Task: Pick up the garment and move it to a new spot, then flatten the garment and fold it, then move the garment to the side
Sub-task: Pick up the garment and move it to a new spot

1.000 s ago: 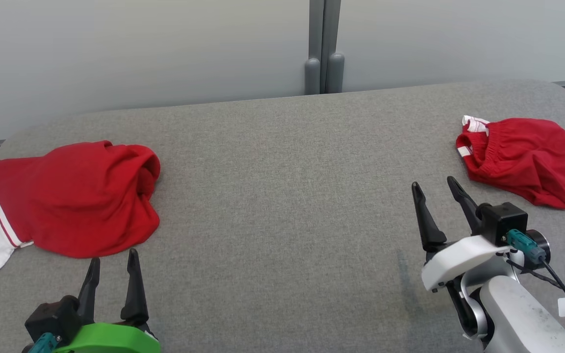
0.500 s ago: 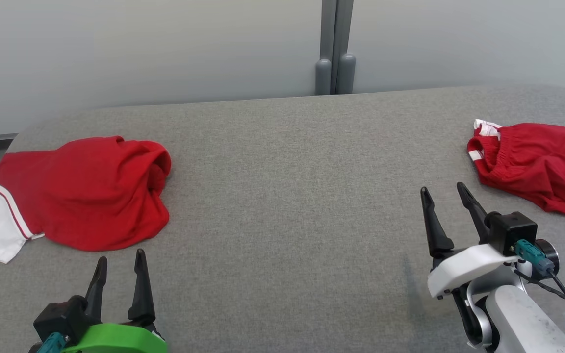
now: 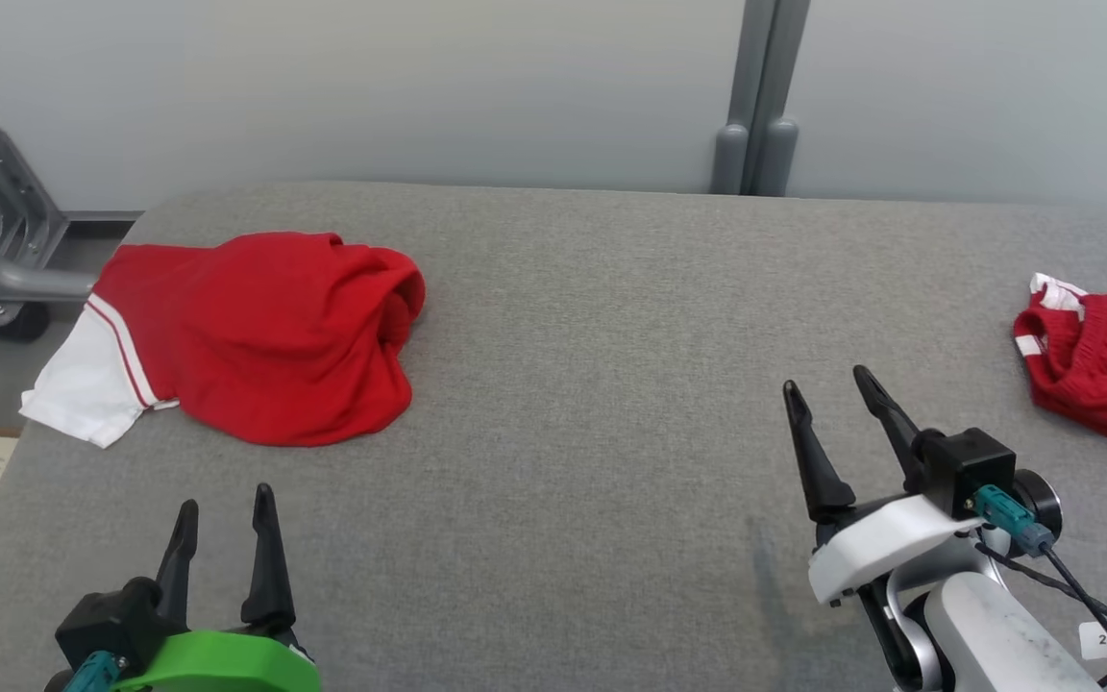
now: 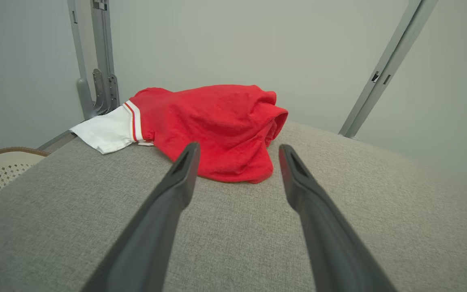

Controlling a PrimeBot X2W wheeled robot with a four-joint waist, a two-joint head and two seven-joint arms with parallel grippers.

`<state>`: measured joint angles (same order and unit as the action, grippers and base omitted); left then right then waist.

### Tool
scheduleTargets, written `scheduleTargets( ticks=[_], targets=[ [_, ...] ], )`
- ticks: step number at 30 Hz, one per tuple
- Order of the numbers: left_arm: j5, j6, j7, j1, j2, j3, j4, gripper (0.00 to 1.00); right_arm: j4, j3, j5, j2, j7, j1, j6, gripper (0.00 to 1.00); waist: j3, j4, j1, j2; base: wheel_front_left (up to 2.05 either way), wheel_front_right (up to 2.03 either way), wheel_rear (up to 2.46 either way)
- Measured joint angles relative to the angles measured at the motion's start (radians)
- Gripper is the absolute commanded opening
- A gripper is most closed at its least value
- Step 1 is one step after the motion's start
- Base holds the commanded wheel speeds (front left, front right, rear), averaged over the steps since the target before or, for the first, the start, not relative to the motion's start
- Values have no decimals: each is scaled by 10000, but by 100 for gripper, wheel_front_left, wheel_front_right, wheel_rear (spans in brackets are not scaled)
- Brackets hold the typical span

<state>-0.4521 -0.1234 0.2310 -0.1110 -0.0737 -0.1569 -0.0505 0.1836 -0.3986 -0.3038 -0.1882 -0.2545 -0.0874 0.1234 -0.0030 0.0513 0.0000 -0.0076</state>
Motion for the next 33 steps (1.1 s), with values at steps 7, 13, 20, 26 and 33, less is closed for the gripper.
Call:
scheduleTargets(
  ticks=[7, 13, 20, 26, 33],
  targets=[
    [178, 0, 4, -39, 82, 443, 94, 100, -48, -454, 75, 79, 63, -67, -247, 100, -40, 872, 0, 0, 0, 0, 0],
    [253, 0, 35, -309, 178, 393, 238, 100, -81, -548, 75, 174, 136, -82, -286, 100, -73, 1787, 0, 0, 0, 0, 0],
    [270, -2, -44, -308, 217, 102, 301, 100, -178, -328, 102, 148, 180, -78, -244, 100, -45, 2687, 0, 0, 0, 0, 0],
    [268, -2, -61, -327, 207, 286, 391, 100, -240, -332, 217, 222, 270, -84, -198, 100, 103, 2922, 0, 0, 0, 0, 0],
    [316, 0, -288, -205, 205, -19, 608, 100, -520, -230, 407, 117, 410, -131, -146, 100, 431, 2623, 0, 0, 0, 0, 0]
  ],
)
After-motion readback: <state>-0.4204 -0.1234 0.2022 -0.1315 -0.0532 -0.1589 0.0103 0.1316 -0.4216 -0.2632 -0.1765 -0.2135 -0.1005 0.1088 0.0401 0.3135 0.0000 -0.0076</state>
